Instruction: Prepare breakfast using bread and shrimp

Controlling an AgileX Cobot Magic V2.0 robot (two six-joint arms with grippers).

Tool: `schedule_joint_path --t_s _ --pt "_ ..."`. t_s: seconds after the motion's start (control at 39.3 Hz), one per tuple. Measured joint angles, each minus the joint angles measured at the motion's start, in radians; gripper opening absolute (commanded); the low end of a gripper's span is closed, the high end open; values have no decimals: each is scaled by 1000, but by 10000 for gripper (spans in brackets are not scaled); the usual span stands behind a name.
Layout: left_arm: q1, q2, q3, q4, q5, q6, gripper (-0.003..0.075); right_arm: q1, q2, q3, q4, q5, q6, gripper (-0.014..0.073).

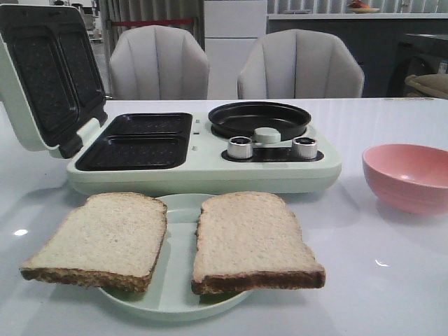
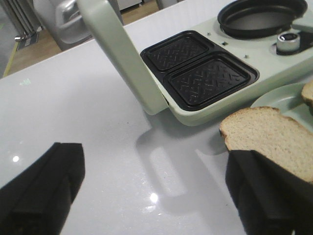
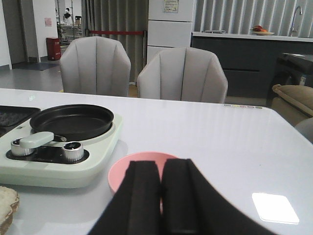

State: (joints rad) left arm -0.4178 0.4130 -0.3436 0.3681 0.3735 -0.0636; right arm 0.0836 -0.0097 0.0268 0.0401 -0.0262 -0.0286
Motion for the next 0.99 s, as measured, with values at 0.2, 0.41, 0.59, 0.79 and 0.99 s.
schedule_joint_path --t_s 0.2,0.41,0.59,0.79,0.99 --pt "-119 95 0 190 74 2 638 0 -2 0 0 0 0 169" --pt "-262 251 0 328 81 4 638 0 -2 0 0 0 0 169" --pt "-363 425 0 457 75 4 638 0 -2 0 0 0 0 169" --pt "-384 633 -22 568 64 -38 638 0 -2 0 0 0 0 169" --pt "-384 788 -82 665 49 -122 638 0 -2 0 0 0 0 169"
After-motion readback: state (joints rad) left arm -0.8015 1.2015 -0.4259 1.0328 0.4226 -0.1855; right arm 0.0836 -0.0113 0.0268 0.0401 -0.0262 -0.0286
